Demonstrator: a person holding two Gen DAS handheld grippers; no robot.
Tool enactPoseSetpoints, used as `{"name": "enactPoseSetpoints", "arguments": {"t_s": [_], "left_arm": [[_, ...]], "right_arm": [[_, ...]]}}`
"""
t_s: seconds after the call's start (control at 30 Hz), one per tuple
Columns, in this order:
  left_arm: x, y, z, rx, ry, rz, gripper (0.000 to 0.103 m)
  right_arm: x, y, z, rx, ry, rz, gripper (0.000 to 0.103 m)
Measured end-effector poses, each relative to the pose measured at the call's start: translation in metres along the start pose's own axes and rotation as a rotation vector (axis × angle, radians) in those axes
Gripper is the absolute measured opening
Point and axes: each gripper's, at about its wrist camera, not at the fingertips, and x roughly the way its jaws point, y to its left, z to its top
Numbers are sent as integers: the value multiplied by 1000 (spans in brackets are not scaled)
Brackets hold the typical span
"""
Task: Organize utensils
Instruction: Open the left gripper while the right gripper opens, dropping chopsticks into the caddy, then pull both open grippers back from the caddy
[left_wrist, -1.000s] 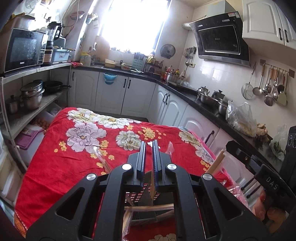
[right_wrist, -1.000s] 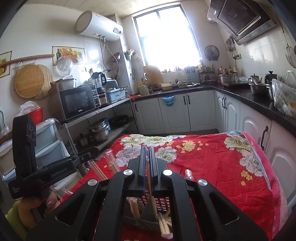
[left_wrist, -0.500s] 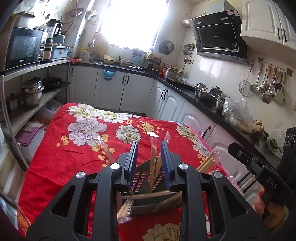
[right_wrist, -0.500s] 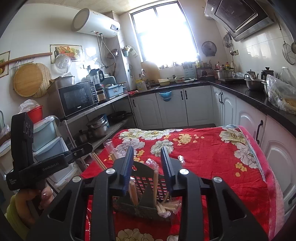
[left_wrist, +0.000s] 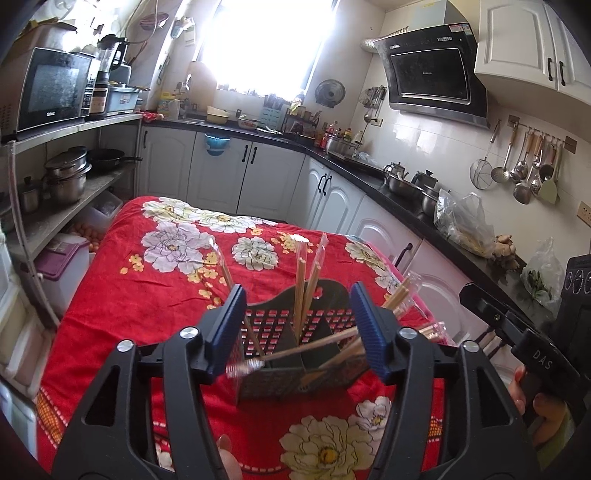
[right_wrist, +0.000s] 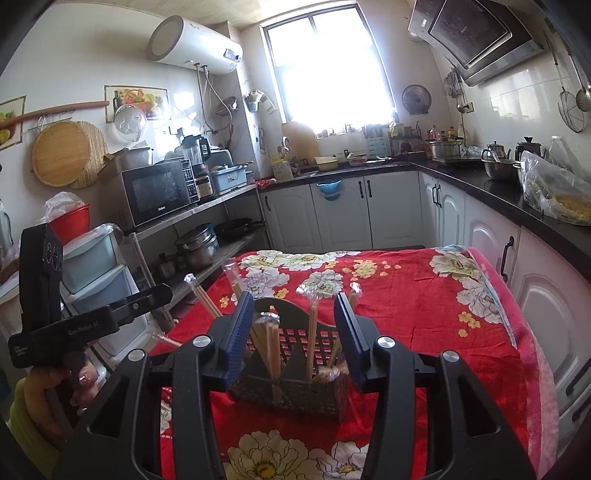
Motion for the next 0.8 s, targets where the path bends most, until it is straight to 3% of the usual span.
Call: {"name": "enactPoseSetpoints", "arguments": {"t_s": [0.47, 0.8], "left_arm": [[-26, -5, -34, 24, 23, 17, 66], [-28, -9, -59, 29, 55, 21, 68]], "right_arm": [[-20, 11, -35, -14, 40, 9, 53], [-23, 13, -64, -16, 95, -3, 59]]}}
